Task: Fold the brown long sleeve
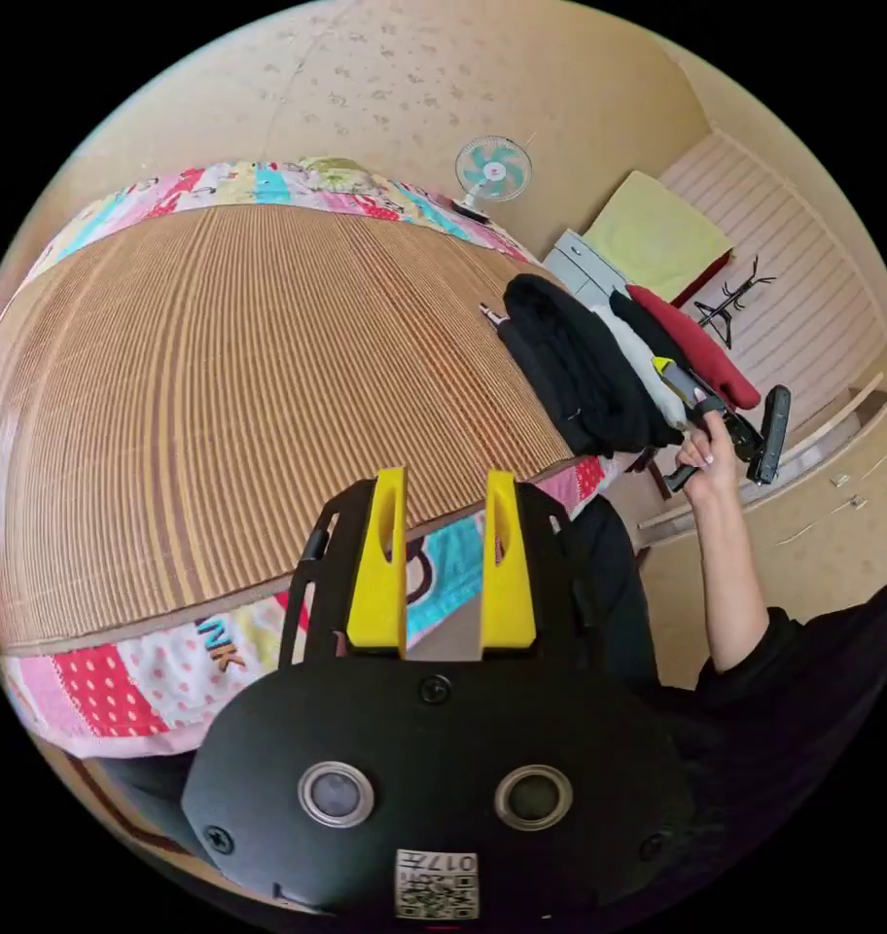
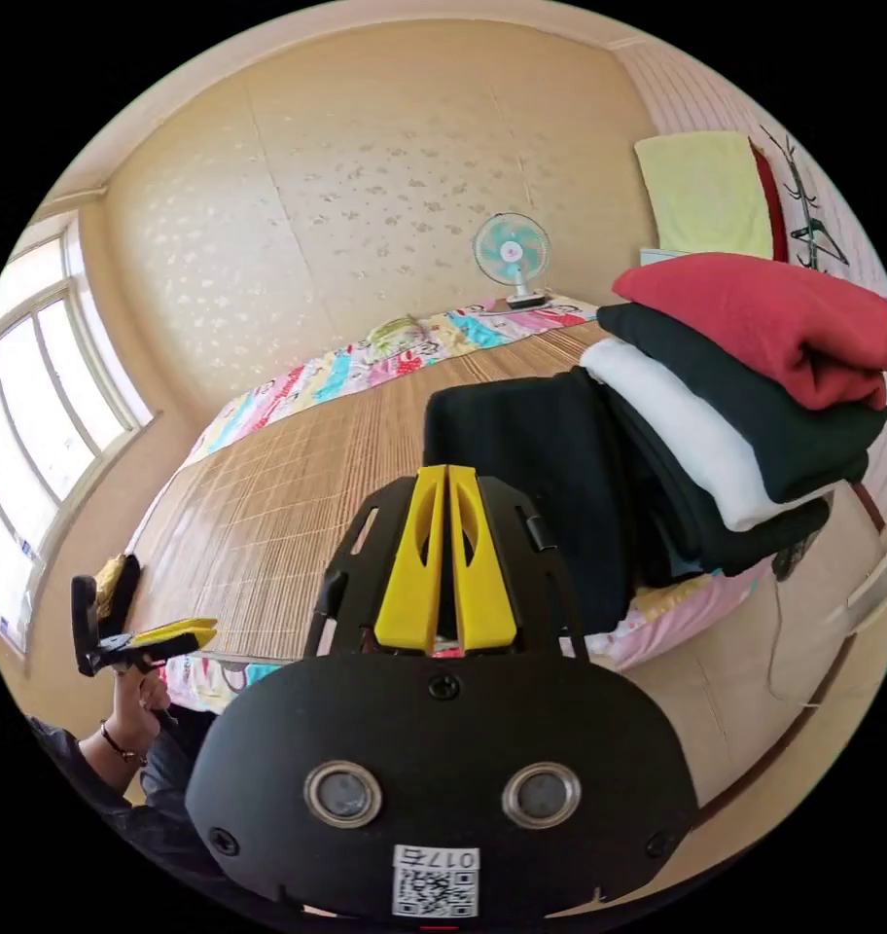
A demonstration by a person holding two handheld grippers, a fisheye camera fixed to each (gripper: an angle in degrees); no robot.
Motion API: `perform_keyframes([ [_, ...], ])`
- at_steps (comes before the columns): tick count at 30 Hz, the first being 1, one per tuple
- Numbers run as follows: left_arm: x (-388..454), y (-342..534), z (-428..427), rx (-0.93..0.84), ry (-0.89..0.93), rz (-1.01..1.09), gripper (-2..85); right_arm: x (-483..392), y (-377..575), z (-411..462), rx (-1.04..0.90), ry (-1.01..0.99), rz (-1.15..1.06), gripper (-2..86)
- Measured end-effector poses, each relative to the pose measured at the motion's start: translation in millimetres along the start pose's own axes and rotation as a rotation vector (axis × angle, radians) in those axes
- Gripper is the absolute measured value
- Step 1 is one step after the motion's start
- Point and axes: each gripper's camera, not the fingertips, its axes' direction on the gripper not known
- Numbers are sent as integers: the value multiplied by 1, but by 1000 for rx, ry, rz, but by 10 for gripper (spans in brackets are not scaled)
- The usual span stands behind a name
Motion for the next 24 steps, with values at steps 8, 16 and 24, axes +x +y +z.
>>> perform_keyframes([
  [8,-173,121,-230,459,-522,-545,127,-25,25,14,-121,-442,-40,4],
  [16,-289,102,-264,254,-647,-670,121,-30,28,17,-164,-592,33,5],
  [24,-225,28,-303,574,-425,-573,38,-3,10,-20,-144,-570,-10,4],
])
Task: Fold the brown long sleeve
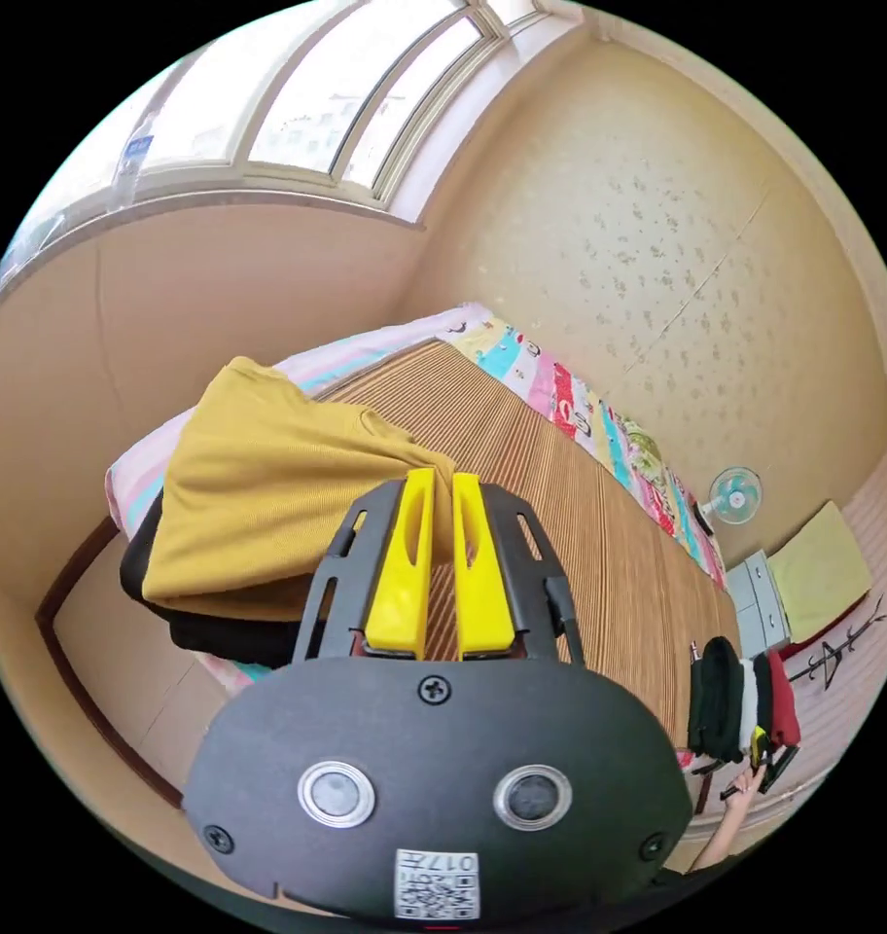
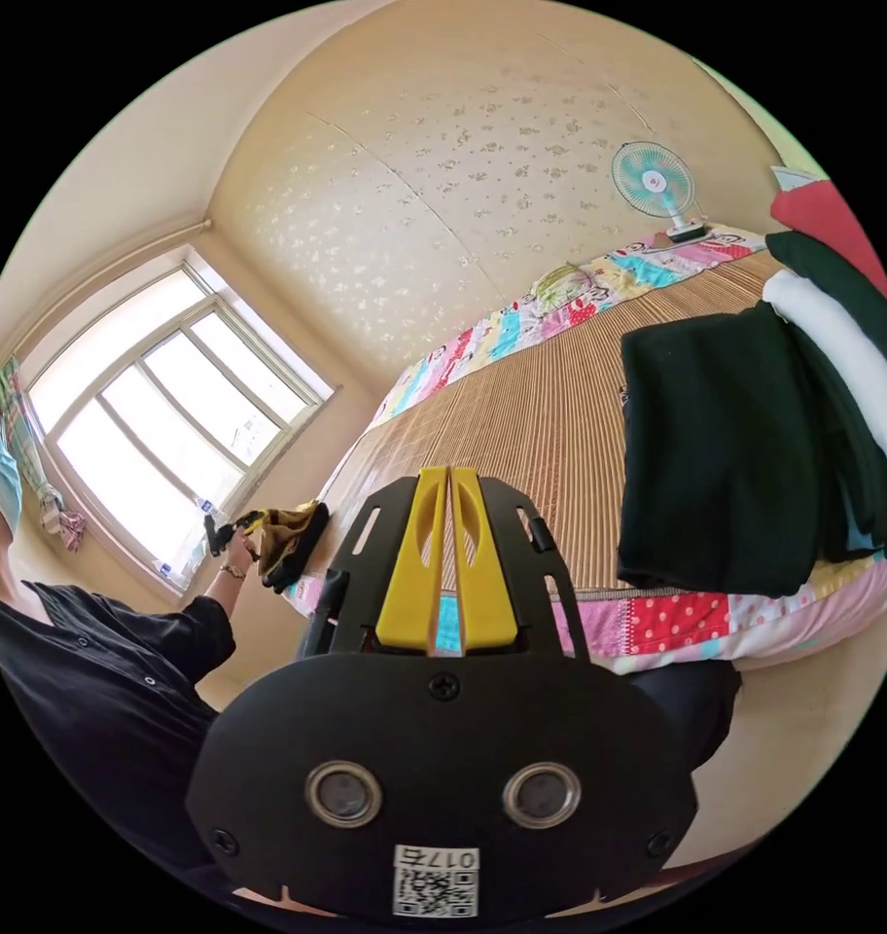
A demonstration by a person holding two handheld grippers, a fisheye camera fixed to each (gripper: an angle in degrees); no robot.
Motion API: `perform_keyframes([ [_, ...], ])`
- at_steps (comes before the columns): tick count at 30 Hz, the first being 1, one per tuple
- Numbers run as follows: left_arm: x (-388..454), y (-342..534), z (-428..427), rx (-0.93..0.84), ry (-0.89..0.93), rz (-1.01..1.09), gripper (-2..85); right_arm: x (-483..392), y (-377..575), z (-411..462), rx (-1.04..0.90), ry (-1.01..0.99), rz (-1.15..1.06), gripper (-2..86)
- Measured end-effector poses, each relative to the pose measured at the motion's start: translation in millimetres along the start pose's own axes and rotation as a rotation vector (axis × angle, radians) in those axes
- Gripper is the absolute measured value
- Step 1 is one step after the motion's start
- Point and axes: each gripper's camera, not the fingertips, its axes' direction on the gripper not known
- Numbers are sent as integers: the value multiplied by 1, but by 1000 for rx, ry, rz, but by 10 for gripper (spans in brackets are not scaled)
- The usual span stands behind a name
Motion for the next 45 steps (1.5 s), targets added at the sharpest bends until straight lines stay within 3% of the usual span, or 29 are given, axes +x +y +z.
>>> perform_keyframes([
  [5,143,-14,-39,117,293,292,38,10,-7,-14,9,36,1,5],
  [9,237,42,-71,160,611,554,39,17,-8,4,0,-60,16,8],
  [13,287,134,-51,-16,773,690,40,33,-8,29,-63,-100,55,17],
  [17,299,226,18,-389,754,678,39,59,-8,42,-97,-128,121,31],
  [19,293,287,66,-667,754,565,41,75,-8,53,-133,-127,150,43],
  [21,284,322,85,-786,733,471,50,84,-8,64,-172,-118,165,59],
  [25,264,332,74,-713,520,348,109,100,-5,101,-296,-122,192,82],
  [33,307,266,47,-499,511,390,115,96,7,167,-428,-121,167,91],
  [36,338,258,61,-530,602,412,114,96,14,182,-552,4,204,89],
  [40,378,265,82,-615,661,453,113,87,23,153,-494,59,142,82],
  [45,398,273,106,-739,665,450,118,88,47,138,-505,-107,47,35],
])
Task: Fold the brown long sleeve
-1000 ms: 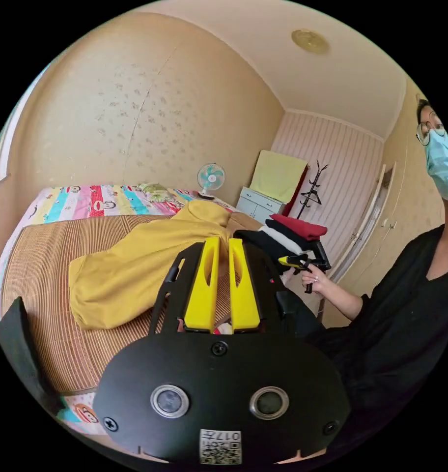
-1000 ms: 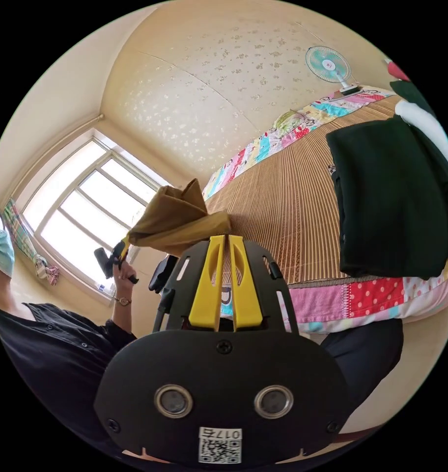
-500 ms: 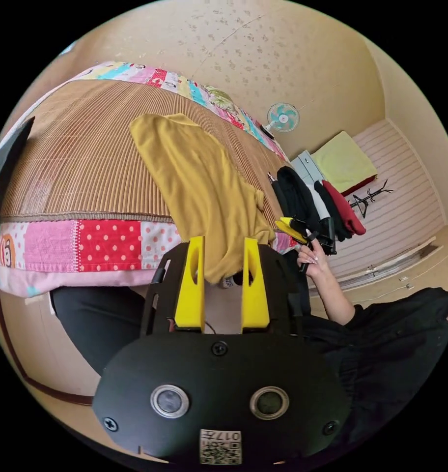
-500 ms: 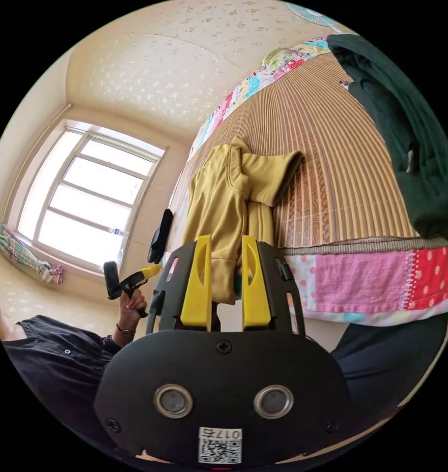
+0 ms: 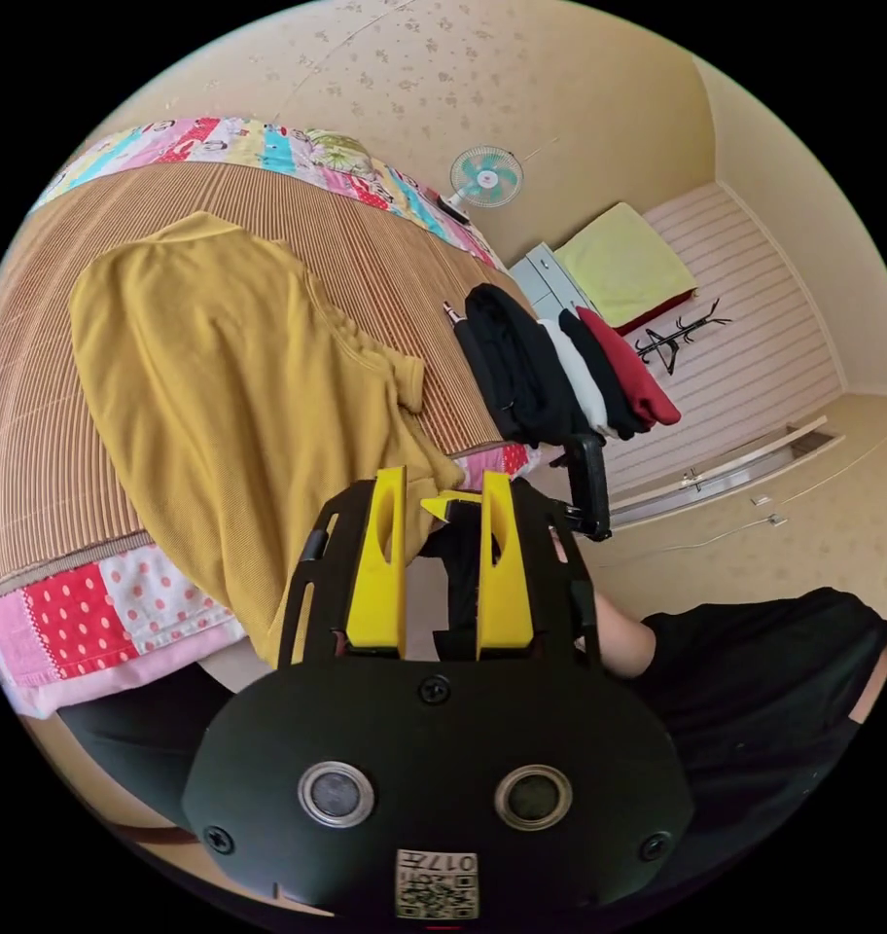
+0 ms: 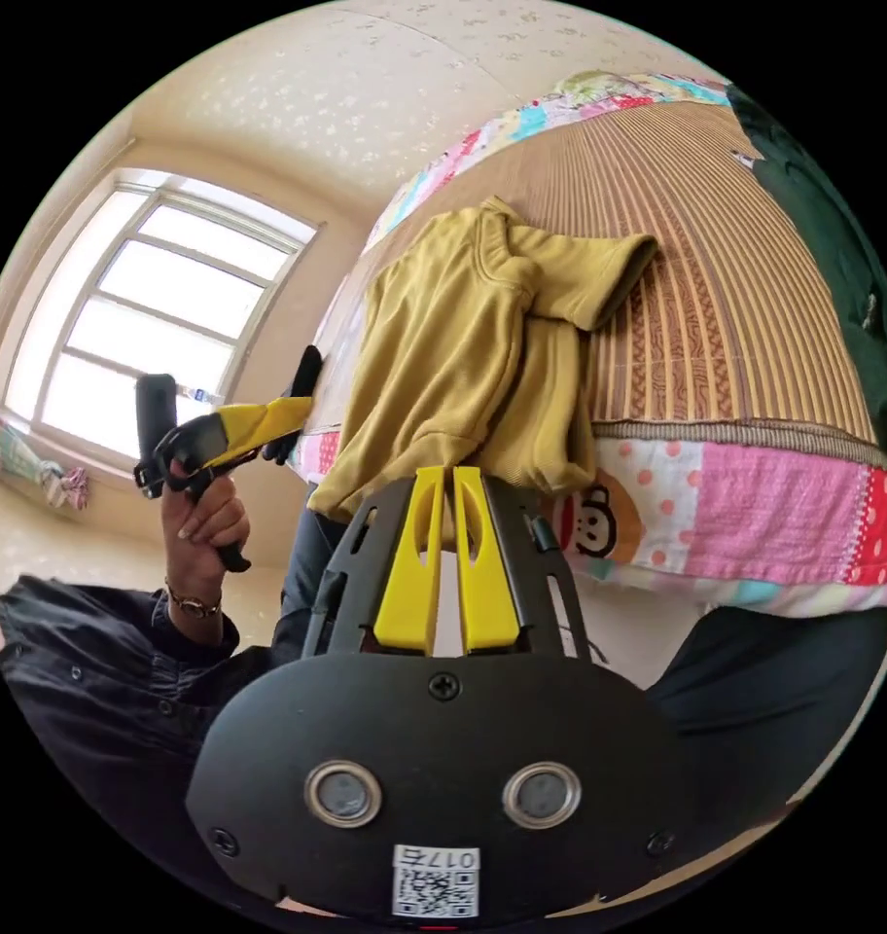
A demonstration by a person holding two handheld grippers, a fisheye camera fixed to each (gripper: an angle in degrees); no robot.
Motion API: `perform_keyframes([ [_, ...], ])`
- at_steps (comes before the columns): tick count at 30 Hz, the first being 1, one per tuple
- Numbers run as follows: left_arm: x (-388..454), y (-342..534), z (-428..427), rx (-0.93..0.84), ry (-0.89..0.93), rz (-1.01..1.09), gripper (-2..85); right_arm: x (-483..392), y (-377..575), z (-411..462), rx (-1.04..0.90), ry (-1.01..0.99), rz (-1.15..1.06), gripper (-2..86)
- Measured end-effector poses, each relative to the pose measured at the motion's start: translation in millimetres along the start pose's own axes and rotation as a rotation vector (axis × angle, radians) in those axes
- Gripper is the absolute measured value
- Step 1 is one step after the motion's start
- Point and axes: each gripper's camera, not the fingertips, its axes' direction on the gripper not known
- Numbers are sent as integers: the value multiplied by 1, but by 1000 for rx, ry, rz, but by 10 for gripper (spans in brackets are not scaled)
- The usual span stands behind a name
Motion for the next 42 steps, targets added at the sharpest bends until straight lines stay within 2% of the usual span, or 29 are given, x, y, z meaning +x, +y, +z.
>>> perform_keyframes([
  [4,-5,-12,-12,-57,34,-14,138,-28,22,-24,129,-219,-243,23],
  [11,-33,-9,-56,-151,23,-73,113,-68,30,-21,83,-274,-484,16],
  [14,-63,3,-87,-179,168,-116,93,-79,40,-26,62,-291,-579,13],
  [17,-87,20,-131,-119,438,-59,58,-83,54,-44,114,-420,-616,13],
  [19,-106,36,-173,3,800,33,49,-87,65,-71,209,-608,-648,12],
  [22,-107,55,-241,206,1044,268,48,-99,82,-112,291,-683,-769,7],
  [27,-97,72,-347,425,1229,615,46,-106,109,-172,397,-522,-863,7],
  [31,-84,72,-410,508,1432,897,43,-102,117,-202,460,-420,-842,17],
  [34,-63,72,-432,541,1616,1085,43,-114,122,-200,422,-324,-859,49],
  [38,-35,75,-440,600,1741,1162,42,-132,129,-172,335,-273,-838,104],
  [42,-14,77,-445,649,1811,1142,43,-158,153,-133,197,-374,-924,129],
])
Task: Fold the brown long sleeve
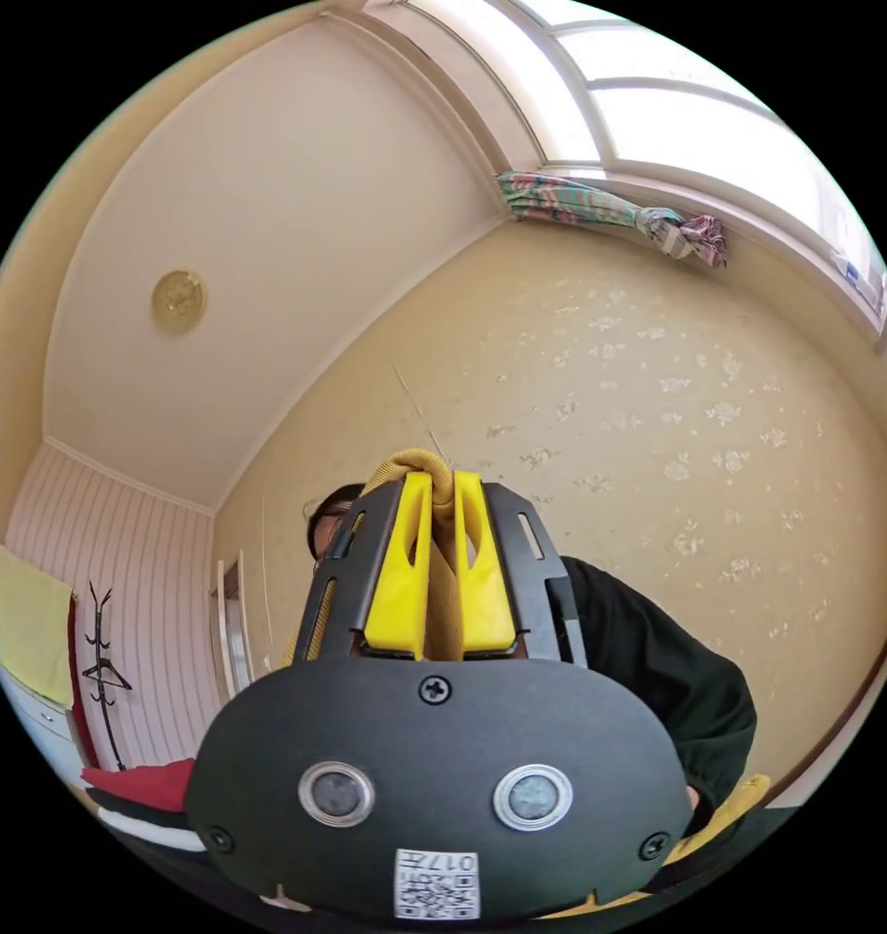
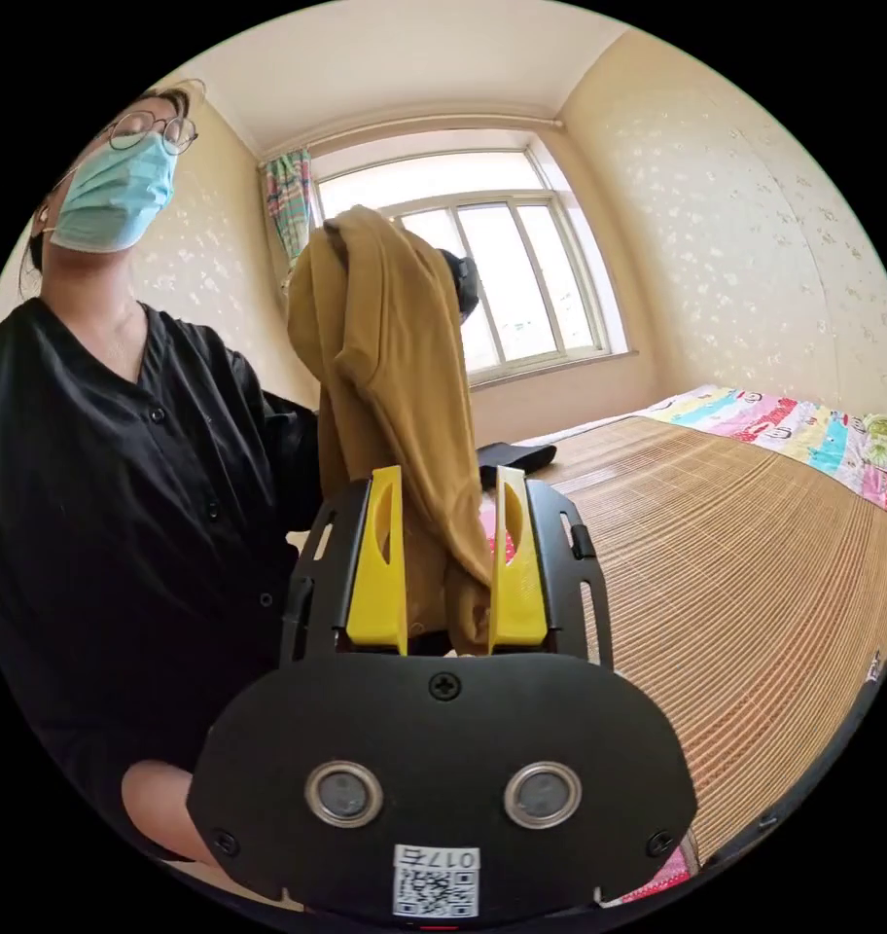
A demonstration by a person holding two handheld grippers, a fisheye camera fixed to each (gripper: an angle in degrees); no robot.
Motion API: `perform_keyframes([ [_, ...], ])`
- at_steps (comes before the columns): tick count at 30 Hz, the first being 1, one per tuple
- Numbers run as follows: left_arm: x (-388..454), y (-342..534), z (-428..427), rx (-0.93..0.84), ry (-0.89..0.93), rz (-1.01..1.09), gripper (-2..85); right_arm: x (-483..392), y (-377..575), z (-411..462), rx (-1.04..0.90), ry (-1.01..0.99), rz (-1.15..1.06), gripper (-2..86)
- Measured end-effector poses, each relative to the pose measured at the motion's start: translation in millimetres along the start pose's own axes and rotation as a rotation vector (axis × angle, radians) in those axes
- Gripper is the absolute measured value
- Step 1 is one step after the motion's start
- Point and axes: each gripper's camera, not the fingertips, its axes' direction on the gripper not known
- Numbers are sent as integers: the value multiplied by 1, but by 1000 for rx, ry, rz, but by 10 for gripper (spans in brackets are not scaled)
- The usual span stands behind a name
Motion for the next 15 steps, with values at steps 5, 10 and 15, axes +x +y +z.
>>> perform_keyframes([
  [5,-2,-9,13,32,58,26,42,-23,3,34,-31,0,24,95],
  [10,-4,-24,28,-45,-98,-25,42,-42,-27,21,35,242,13,40],
  [15,13,-82,44,-294,-518,-142,42,-59,-91,-50,219,588,35,34],
])
